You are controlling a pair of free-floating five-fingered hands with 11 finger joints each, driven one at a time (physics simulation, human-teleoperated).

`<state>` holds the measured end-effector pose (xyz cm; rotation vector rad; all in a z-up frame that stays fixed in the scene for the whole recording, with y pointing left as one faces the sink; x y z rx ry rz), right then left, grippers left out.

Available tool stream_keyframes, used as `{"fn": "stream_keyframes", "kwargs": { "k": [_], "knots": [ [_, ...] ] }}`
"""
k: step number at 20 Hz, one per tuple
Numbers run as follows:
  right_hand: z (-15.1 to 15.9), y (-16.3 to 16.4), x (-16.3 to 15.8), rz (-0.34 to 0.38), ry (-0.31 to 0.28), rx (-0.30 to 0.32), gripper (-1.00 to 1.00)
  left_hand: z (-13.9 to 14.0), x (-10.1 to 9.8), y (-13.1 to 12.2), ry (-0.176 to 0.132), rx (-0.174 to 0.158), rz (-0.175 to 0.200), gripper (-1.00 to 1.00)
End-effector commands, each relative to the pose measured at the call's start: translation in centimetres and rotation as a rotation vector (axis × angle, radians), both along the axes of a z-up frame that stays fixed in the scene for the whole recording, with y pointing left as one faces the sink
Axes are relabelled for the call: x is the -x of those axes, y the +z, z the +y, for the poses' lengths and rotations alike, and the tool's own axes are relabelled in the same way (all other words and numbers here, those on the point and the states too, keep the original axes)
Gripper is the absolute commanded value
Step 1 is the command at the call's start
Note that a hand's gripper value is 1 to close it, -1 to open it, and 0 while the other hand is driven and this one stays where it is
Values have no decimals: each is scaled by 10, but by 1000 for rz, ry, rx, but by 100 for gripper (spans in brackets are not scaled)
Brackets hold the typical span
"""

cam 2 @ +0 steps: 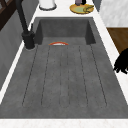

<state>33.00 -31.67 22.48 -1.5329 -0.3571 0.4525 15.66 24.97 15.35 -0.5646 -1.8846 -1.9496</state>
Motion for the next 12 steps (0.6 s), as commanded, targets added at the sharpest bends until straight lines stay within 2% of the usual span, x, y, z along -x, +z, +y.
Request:
{"fn": "stream_keyframes", "kwargs": {
  "k": [1,5,12],
  "knots": [
    [28,3,-10,58,10,-10,100,0,0,0,0,0,0,0],
    [56,-7,-27,27,4,-1,100,0,0,0,0,0,0,0],
    [103,-25,-56,26,5,6,100,0,0,0,0,0,0,0]
  ]
}}
